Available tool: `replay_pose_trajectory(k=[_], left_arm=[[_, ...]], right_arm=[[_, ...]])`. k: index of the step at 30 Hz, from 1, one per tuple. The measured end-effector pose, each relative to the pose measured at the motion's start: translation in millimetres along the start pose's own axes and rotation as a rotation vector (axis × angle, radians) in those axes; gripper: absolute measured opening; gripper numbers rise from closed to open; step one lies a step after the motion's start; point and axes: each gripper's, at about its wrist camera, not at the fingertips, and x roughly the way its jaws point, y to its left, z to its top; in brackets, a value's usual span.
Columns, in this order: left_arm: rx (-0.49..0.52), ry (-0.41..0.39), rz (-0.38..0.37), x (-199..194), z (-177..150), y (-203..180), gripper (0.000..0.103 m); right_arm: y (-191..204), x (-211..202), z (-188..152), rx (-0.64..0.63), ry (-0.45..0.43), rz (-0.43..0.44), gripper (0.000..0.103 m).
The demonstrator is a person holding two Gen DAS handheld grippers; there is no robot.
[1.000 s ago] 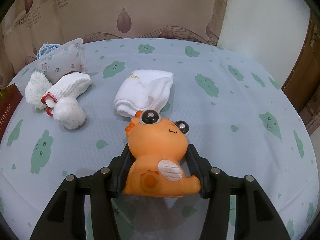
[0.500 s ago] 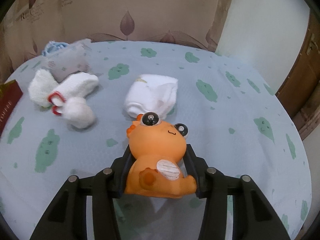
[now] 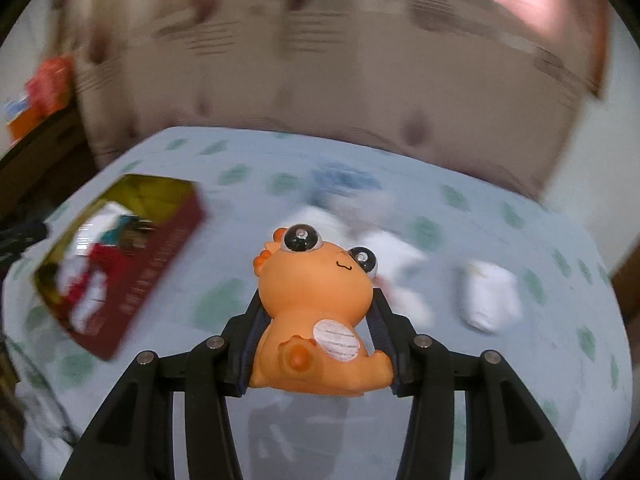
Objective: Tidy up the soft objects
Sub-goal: 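Carry the orange rubber toy into the tin box and open the right gripper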
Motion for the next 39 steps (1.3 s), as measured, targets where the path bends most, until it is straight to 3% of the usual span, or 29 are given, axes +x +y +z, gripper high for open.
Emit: replay_pose_trajectory(k=[9, 17, 27, 39], left_arm=[[-0.021, 0.033, 0.009, 6.2, -1.0, 7.4, 0.061], [-0.05, 0.029, 0.053, 8.0, -1.2, 15.1, 0.061], [-0.061, 0.029, 0.059, 9.7, -0.1, 18.5, 0.061], [-0.068, 0.036, 0.053, 11.0, -0.2, 20.2, 0.061]], right_arm=[[107.8, 26.8, 32.1, -0.136, 0.037, 0.169, 0.045], [170.1, 63.9, 58.4, -0.221, 0.07, 0.216, 0.046], [196.1, 104.5, 69.7, -0.259, 0.124, 0.195, 0.046], [204.2, 118.0, 67.5, -0.264, 0.146, 0.199, 0.051]])
